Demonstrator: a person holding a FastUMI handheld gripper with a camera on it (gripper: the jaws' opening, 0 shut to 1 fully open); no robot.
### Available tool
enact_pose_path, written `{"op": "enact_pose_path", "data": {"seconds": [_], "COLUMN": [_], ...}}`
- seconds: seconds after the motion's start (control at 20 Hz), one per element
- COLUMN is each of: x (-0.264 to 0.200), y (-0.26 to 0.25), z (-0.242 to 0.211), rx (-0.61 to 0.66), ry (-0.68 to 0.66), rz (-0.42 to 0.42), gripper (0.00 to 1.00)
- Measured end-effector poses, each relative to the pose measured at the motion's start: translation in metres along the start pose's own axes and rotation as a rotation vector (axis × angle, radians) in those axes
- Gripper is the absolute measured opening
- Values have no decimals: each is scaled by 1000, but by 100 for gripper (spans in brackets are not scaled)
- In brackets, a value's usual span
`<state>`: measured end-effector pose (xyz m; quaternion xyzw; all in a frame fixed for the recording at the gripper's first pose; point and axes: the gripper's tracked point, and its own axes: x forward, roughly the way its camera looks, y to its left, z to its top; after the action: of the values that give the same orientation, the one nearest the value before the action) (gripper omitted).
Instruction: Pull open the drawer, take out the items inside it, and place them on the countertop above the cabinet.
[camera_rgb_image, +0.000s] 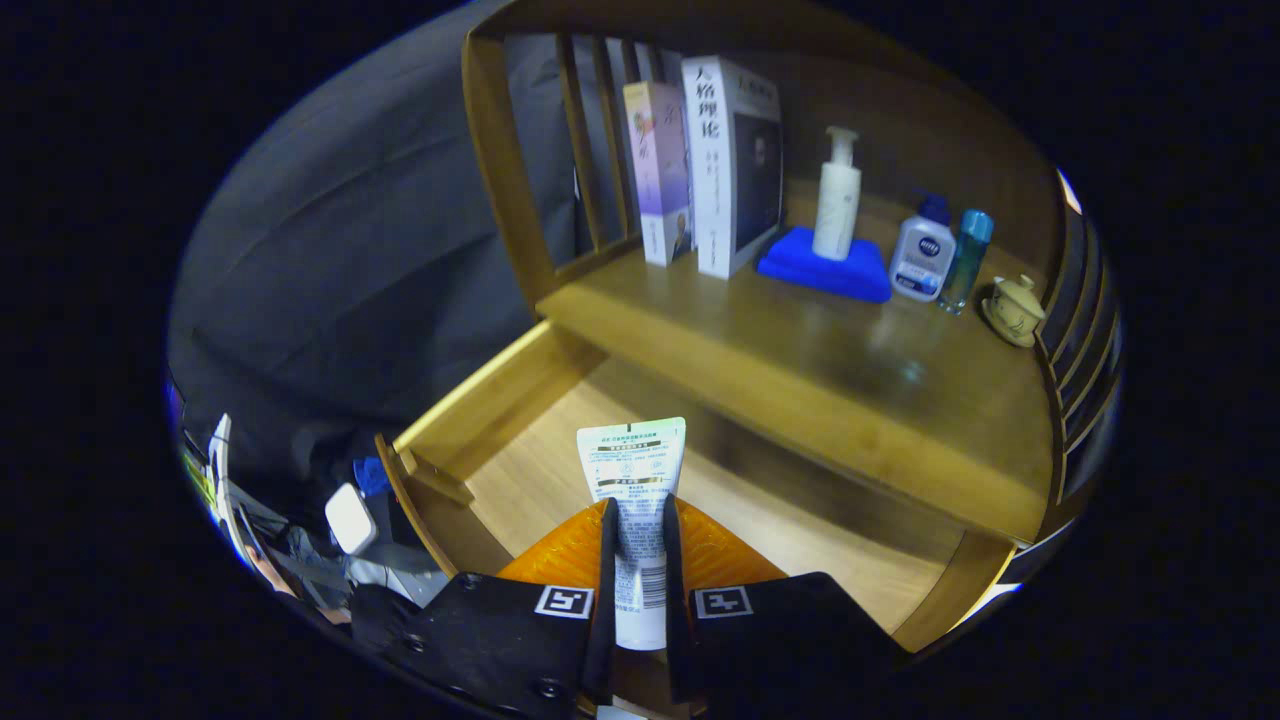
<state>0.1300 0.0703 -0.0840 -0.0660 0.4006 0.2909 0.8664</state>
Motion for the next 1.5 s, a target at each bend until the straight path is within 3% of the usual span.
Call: {"op": "enact_pose_path", "data": {"seconds": [0.3, 0.5, 0.65, 0.85, 1.25, 1.35, 1.5], "x": [-17, -14, 4, 31, 61, 58, 31], "y": [-35, -74, -106, -134, -137, -136, -133], "z": [65, 97, 104, 101, 99, 112, 127], "rx": [188, 375, 532, 631, 678, 643, 534], "ry": [-179, -272, -263, -219, -192, -263, -366], "rz": [-22, -101, -161, -196, -219, -220, -280], "gripper": [23, 23, 23, 22, 24, 32, 71]}}
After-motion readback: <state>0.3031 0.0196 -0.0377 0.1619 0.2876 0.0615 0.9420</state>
